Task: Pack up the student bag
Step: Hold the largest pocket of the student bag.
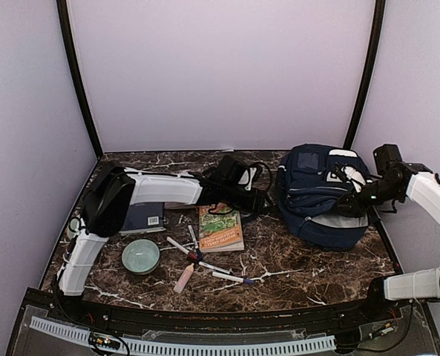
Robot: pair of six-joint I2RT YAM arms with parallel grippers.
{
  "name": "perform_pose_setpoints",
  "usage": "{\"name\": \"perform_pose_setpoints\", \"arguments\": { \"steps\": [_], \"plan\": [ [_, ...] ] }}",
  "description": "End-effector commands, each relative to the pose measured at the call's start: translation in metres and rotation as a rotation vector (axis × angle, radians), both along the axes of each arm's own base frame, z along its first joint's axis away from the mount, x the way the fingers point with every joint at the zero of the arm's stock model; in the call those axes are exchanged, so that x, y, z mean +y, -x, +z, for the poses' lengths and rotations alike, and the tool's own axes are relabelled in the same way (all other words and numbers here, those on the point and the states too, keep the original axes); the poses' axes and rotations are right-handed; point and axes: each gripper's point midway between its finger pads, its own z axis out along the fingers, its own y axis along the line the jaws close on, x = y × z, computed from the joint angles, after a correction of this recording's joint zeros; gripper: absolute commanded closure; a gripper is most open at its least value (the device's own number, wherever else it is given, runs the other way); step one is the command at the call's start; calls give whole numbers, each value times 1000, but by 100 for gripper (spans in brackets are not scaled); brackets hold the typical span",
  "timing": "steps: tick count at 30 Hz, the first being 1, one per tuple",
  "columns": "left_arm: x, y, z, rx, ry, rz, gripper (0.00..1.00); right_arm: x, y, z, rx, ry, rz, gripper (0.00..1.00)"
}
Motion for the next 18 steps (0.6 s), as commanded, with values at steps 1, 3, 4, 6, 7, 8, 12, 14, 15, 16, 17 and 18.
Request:
{"name": "perform_pose_setpoints", "arguments": {
  "steps": [1, 3, 4, 6, 7, 8, 12, 14, 15, 16, 17, 18],
  "plan": [
    [25, 40, 63, -176, -16, -128, 38, 14, -23, 35, -142, -89, 14, 100],
    [22, 61, 58, -214, -50, -205, 39, 18, -23, 36, -150, -118, 16, 100],
    [19, 71, 54, -229, -63, -241, 40, 21, -23, 35, -153, -131, 16, 100],
    [14, 81, 49, -259, -73, -280, 40, 23, -25, 33, -149, -150, 10, 100],
    [11, 83, 48, -269, -65, -289, 40, 24, -26, 32, -144, -154, 12, 100],
    [7, 84, 49, -273, -50, -295, 40, 24, -27, 31, -136, -156, 13, 100],
    [-13, 88, 64, -325, 39, -350, 40, 25, -28, 29, -126, -159, 16, 100],
    [-24, 88, 70, -372, 58, -371, 39, 25, -28, 29, -124, -159, 17, 100],
    [-28, 89, 71, -392, 62, -383, 38, 25, -28, 29, -124, -159, 17, 100],
    [-31, 89, 72, -410, 65, -390, 37, 26, -27, 29, -120, -162, 19, 100],
    [-35, 89, 70, -423, 64, -396, 37, 26, -27, 28, -117, -164, 21, 100],
    [-37, 88, 67, -432, 55, -395, 36, 27, -26, 28, -113, -167, 23, 100]
  ]
}}
